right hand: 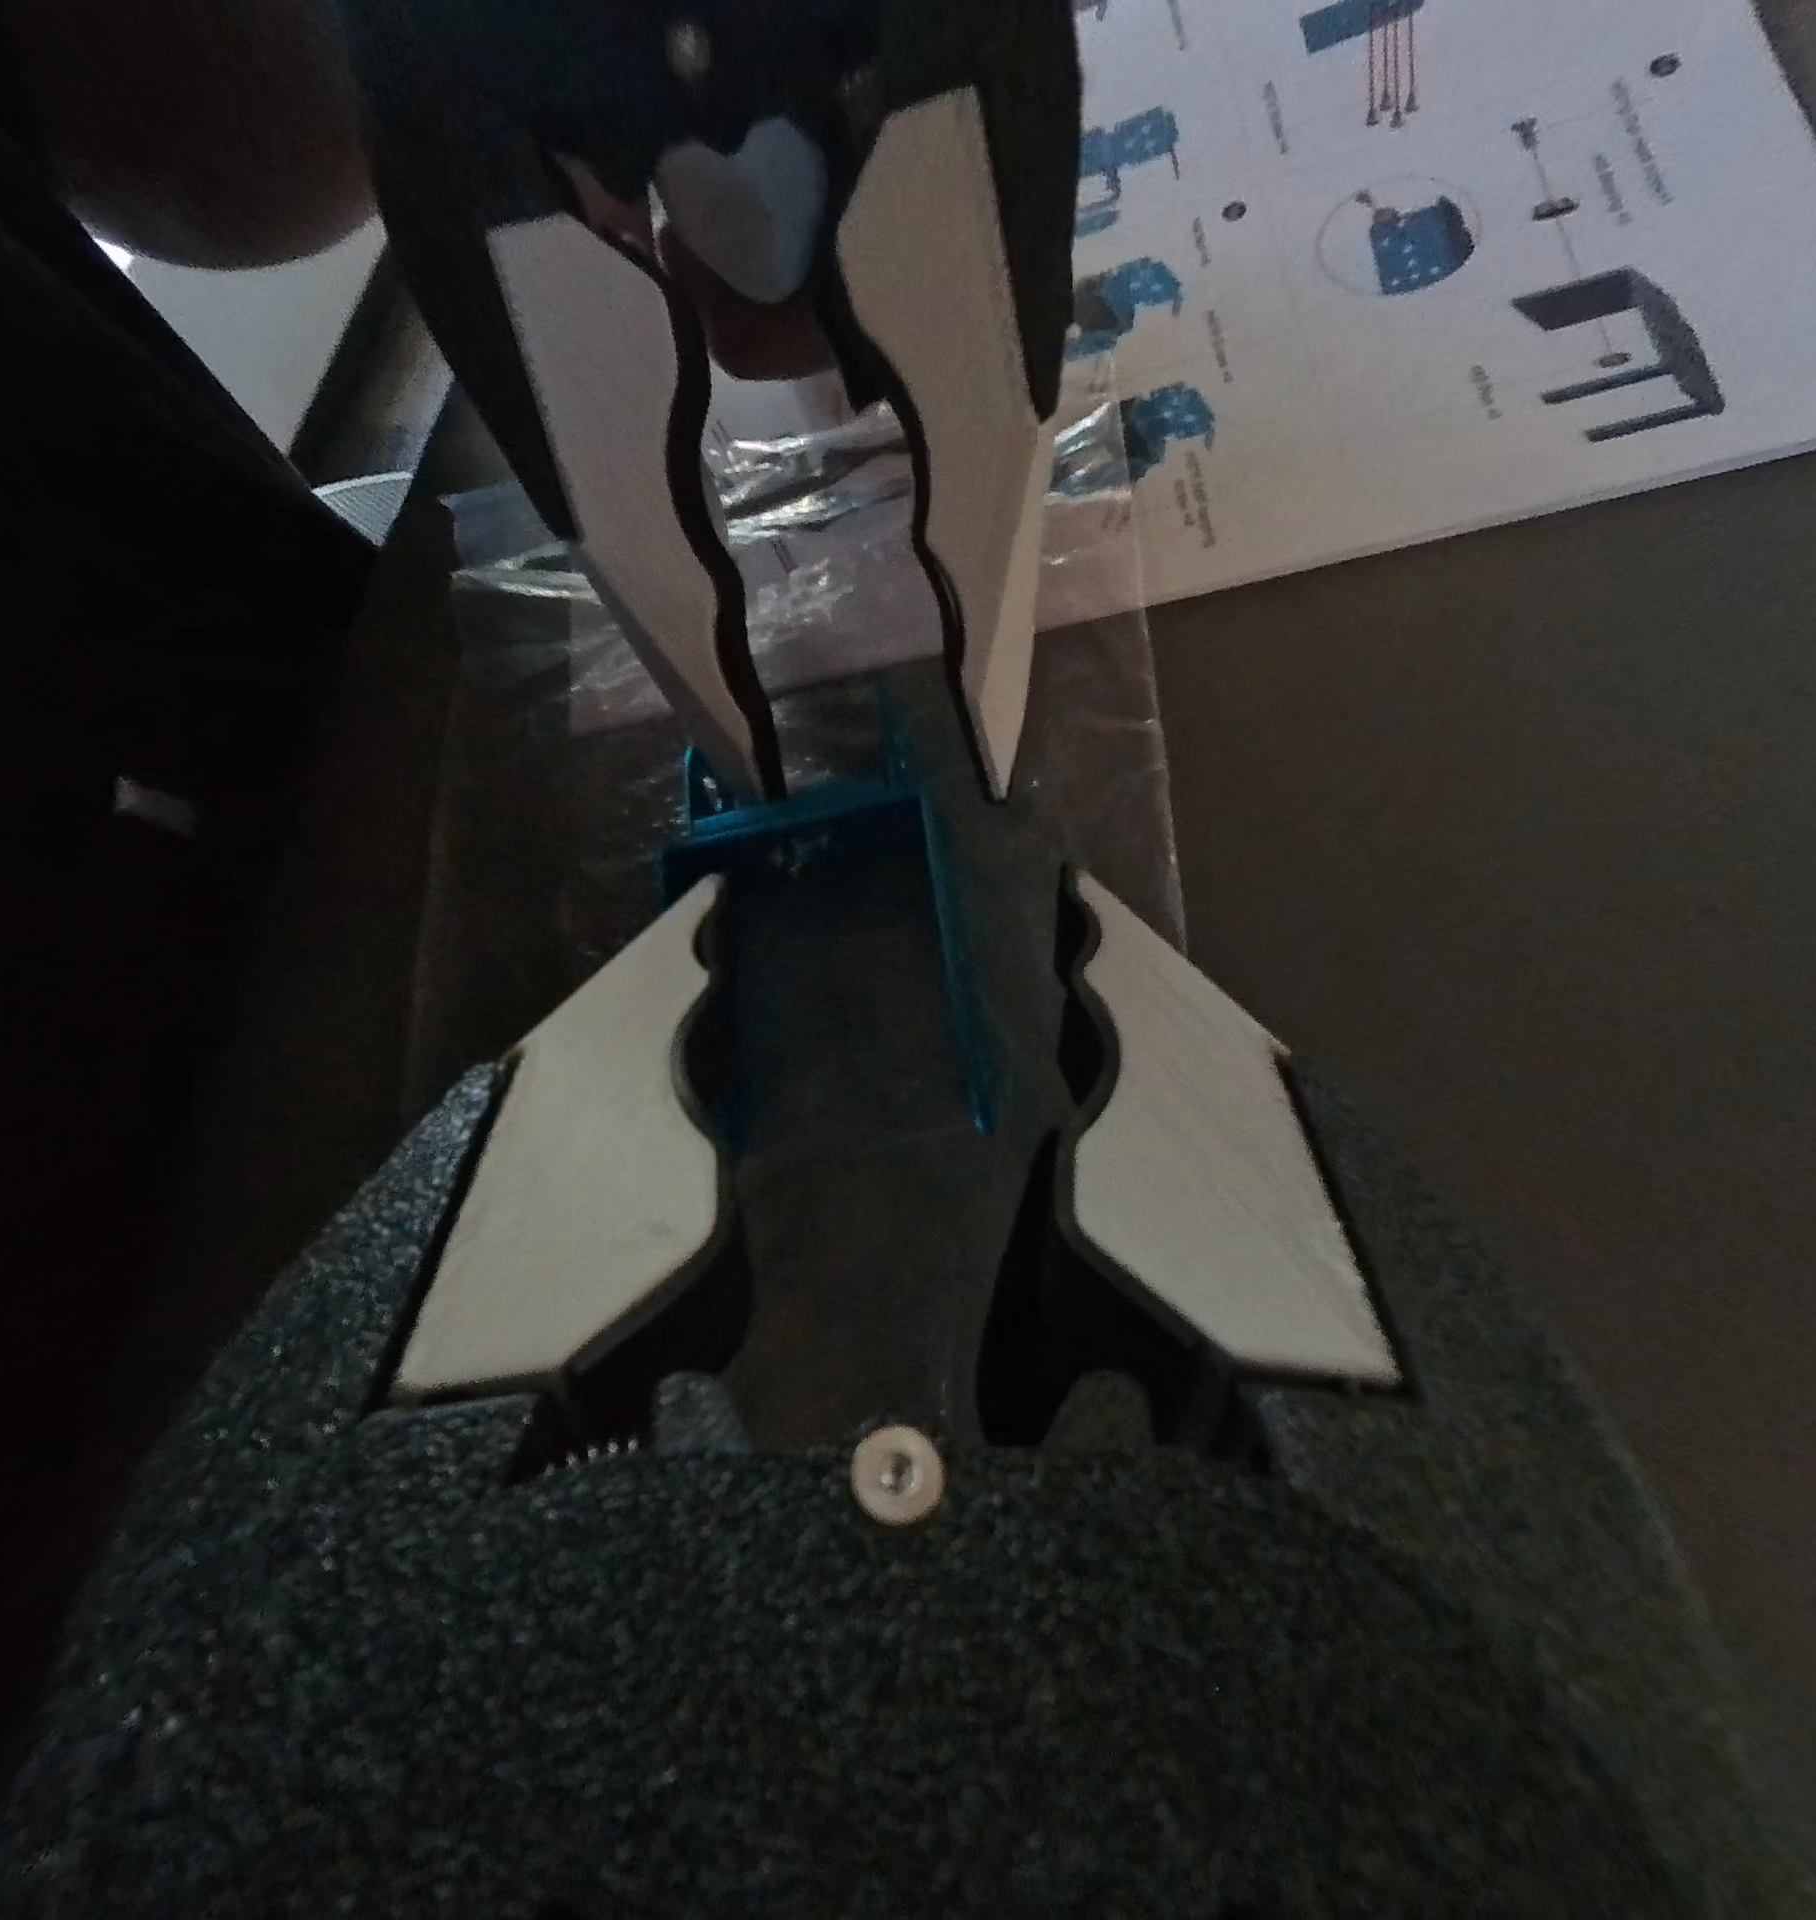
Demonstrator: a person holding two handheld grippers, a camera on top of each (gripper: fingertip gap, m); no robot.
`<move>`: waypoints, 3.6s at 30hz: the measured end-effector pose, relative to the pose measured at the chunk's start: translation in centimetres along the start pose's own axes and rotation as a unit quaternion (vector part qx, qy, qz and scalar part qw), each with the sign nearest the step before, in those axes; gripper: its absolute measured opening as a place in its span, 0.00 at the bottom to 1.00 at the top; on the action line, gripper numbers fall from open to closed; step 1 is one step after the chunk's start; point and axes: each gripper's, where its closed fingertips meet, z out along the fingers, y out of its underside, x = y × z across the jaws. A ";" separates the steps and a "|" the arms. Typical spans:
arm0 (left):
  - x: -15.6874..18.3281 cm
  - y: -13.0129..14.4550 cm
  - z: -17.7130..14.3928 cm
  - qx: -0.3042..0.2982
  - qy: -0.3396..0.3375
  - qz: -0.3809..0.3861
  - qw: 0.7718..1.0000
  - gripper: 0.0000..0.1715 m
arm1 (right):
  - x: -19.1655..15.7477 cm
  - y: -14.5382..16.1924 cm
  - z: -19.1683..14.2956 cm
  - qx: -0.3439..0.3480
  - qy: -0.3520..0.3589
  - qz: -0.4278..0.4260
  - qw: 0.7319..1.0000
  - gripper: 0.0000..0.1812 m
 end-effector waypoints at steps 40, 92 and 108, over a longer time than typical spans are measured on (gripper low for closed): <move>0.5 -0.2 0.6 -0.005 0.006 0.016 1.000 0.20 | -0.3 0.2 0.2 0.001 -0.009 -0.010 1.000 0.24; 4.1 -0.7 -1.4 0.070 -0.068 -0.183 0.978 0.34 | -1.1 3.1 -2.6 -0.005 0.014 -0.037 0.999 0.51; 4.1 -2.1 0.1 0.076 -0.094 -0.208 0.971 0.27 | -0.4 3.3 -1.5 -0.030 0.039 -0.049 0.998 0.39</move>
